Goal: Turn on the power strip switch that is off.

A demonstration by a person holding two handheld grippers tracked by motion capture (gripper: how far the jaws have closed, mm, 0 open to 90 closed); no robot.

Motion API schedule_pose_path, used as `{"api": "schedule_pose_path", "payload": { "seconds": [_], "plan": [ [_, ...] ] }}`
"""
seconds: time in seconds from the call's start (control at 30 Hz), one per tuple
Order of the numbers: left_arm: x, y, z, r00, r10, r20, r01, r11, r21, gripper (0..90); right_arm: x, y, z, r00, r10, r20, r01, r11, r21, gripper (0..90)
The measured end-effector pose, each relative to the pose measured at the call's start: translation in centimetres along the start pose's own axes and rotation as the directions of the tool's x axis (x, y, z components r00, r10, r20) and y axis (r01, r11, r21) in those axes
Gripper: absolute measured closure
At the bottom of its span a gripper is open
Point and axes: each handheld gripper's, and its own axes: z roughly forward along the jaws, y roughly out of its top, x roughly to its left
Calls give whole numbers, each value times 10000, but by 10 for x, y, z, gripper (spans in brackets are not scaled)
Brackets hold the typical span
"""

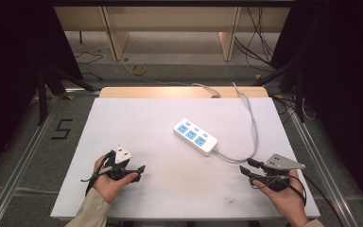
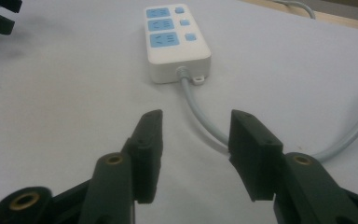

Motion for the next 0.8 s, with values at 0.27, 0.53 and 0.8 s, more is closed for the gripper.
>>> {"api": "schedule_pose_path", "payload": {
  "seconds": [0.27, 0.53, 0.8],
  "plan": [
    [-1, 0, -1, 10000, 46, 9, -46, 10000, 15, 251, 3, 3, -1, 9991, -428, 24, 427, 9981, 440, 837],
    [-1, 0, 0, 10000, 52, 28, -52, 10000, 54, 250, 5, 7, 0, 9984, -551, -96, 558, 9932, 1021, 900],
    [-2, 0, 0, 10000, 88, 10, -88, 9999, 52, 245, 6, 14, 2, 9972, -639, -386, 688, 9874, 1428, 900]
  ]
}}
